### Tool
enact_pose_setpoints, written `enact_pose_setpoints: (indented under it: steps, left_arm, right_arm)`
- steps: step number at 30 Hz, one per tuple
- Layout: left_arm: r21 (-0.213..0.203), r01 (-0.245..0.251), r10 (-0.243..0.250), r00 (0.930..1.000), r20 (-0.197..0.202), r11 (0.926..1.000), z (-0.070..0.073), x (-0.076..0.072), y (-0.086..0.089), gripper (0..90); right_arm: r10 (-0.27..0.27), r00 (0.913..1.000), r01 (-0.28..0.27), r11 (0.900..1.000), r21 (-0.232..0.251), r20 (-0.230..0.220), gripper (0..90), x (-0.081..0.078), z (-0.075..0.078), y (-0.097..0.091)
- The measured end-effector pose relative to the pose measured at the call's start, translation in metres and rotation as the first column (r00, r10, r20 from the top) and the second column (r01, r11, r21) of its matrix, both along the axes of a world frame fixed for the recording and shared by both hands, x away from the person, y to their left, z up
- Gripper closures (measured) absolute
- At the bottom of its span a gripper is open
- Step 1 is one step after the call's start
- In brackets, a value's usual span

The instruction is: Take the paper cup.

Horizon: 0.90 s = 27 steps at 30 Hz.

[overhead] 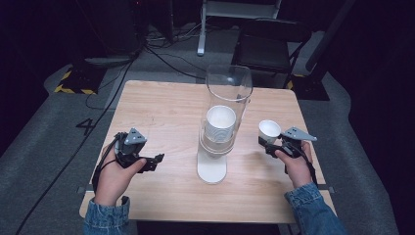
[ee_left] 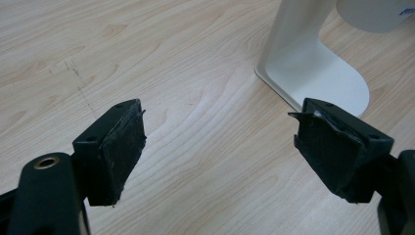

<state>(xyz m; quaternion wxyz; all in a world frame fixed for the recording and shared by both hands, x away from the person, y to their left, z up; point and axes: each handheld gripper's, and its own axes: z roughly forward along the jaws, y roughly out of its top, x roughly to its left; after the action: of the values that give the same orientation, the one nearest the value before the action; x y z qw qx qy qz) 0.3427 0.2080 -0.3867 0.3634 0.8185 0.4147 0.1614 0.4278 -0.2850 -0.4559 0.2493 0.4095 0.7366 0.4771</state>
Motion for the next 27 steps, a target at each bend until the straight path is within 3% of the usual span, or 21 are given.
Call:
enact_pose_setpoints:
  steps: [17,27]
  left_arm:
    - [0.002,0.003,-0.003,1.0000,-0.004,1.0000,-0.001,-0.001,0.000,18.8]
    - [0.008,0.008,-0.008,1.0000,-0.004,0.9999,-0.001,-0.001,0.000,18.8]
  right_arm:
    - [0.011,0.9898,-0.011,0.9999,-0.005,-0.142,31.5,0.010,-0.028,0.005]
    - [0.021,0.9857,-0.030,0.9983,-0.051,-0.168,29.0,0.011,-0.034,0.006]
